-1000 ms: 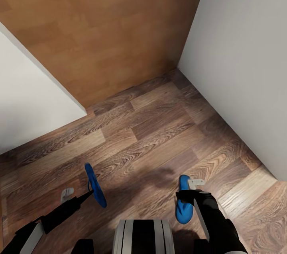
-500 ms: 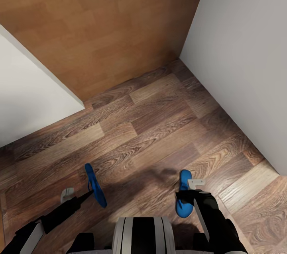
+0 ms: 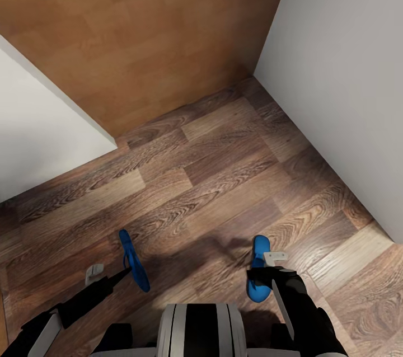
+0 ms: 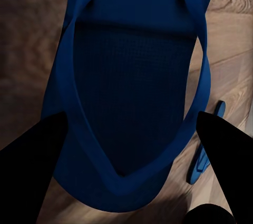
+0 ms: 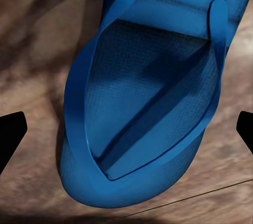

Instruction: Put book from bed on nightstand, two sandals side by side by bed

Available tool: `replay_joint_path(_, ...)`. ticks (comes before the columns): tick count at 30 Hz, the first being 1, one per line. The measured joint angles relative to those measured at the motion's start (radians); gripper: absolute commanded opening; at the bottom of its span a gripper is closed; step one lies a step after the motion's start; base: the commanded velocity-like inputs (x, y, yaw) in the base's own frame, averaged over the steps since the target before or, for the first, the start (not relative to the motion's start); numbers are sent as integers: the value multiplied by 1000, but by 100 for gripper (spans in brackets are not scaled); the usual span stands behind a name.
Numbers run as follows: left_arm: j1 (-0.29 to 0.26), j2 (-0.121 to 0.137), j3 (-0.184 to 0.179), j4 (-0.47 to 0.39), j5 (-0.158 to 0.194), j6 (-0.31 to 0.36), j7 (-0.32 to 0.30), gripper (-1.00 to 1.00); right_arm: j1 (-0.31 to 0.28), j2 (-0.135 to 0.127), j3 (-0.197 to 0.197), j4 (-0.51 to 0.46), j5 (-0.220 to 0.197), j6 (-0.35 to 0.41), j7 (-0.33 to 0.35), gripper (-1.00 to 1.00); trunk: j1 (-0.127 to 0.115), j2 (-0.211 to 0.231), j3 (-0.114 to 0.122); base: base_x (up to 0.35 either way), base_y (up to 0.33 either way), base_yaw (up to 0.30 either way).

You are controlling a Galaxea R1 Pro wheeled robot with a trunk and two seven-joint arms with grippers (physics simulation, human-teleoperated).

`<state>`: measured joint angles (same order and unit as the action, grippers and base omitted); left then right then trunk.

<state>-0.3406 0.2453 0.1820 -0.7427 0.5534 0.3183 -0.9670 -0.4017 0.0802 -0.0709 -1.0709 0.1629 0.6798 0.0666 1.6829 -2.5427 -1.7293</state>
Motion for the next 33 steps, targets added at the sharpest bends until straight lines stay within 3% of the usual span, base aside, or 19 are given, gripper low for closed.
replay_joint_path(21, -1, 2, 1, 0, 4, 4, -11, -100, 0, -1, -2, -6, -1, 1, -1, 100, 0, 0, 0, 0, 0, 0)
replay_joint_path(28, 0, 3, 8, -9, 5, 101, -170, -100, 0, -1, -2, -6, -1, 2, -1, 100, 0, 0, 0, 0, 0, 0)
replay_joint_path(33, -1, 4, 10, -71, 9, 124, -198, -100, 0, -1, -2, -6, -1, 2, -1, 100, 0, 0, 0, 0, 0, 0)
